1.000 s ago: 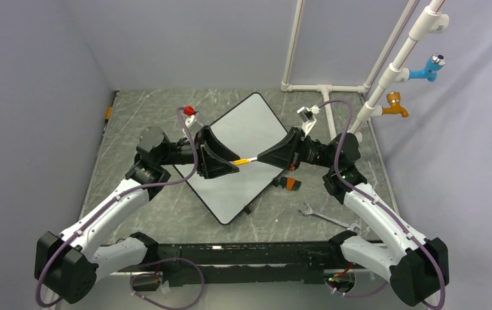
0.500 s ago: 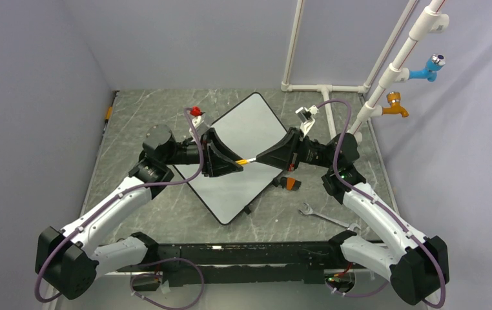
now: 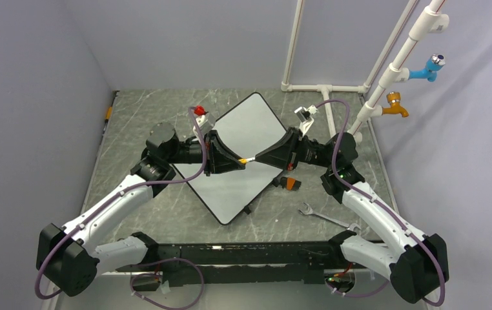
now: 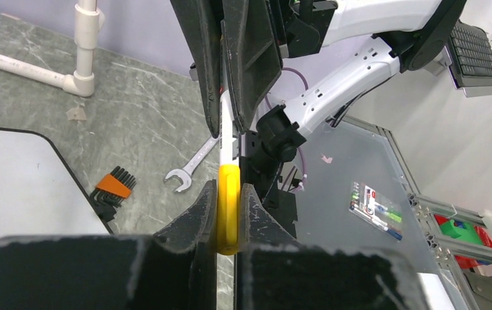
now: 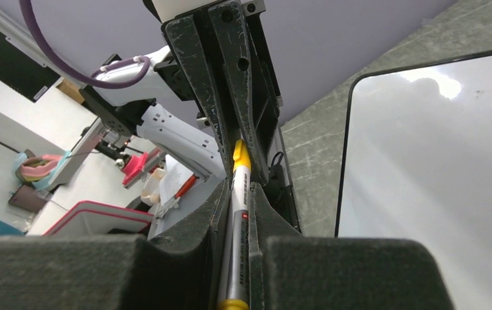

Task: Write a sentence on the whiteboard
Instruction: Pass from the right arm to the left, then hold the whiteboard marker.

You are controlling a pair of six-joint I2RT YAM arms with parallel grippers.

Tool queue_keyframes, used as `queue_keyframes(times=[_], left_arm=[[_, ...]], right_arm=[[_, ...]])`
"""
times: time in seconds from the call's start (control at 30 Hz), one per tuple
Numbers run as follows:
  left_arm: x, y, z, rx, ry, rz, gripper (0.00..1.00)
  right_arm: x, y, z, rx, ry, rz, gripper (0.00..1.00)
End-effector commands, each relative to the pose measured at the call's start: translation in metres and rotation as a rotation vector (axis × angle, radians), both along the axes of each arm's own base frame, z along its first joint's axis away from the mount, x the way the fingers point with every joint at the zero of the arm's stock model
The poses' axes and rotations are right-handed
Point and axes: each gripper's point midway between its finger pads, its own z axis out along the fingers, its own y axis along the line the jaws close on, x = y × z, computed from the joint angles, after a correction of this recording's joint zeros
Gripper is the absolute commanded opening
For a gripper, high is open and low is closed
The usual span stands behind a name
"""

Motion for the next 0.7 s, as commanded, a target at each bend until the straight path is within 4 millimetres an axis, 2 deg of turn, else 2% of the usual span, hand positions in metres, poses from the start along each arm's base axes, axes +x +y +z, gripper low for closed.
queue_keyframes(times=[0.0, 0.07, 0.13, 0.23, 0.47, 0.67], left_arm=[[-0.0018, -0.0032, 0.0194, -0.028, -0.084, -0.007, 0.00], [-0.0025, -0.0029, 0.0186, -0.020, -0.089, -0.011, 0.00], [-0.0027, -0.0027, 0.0190, -0.015, -0.094, -0.015, 0.00], [-0.0027, -0.0021, 0.0193, -0.008, -0.097, -0.013, 0.00], [-0.0014, -0.0025, 0.0177, 0.005, -0.095, -0.011, 0.00], [-0.0012, -0.0034, 0.0152, 0.015, -0.086, -0.016, 0.00]], right_arm=[[-0.0078, 0.0020, 0.0140, 0.014, -0.067, 0.036, 0.04], [-0.0077, 0.0024, 0.0125, 0.003, -0.069, 0.040, 0.25], [-0.0070, 0.0023, 0.0122, -0.007, -0.073, 0.034, 0.40], [-0.0064, 0.0019, 0.0141, -0.012, -0.082, 0.026, 0.48], [-0.0085, 0.0031, 0.0168, 0.001, -0.080, 0.043, 0.45], [-0.0093, 0.0061, 0.0173, 0.000, -0.080, 0.053, 0.35]])
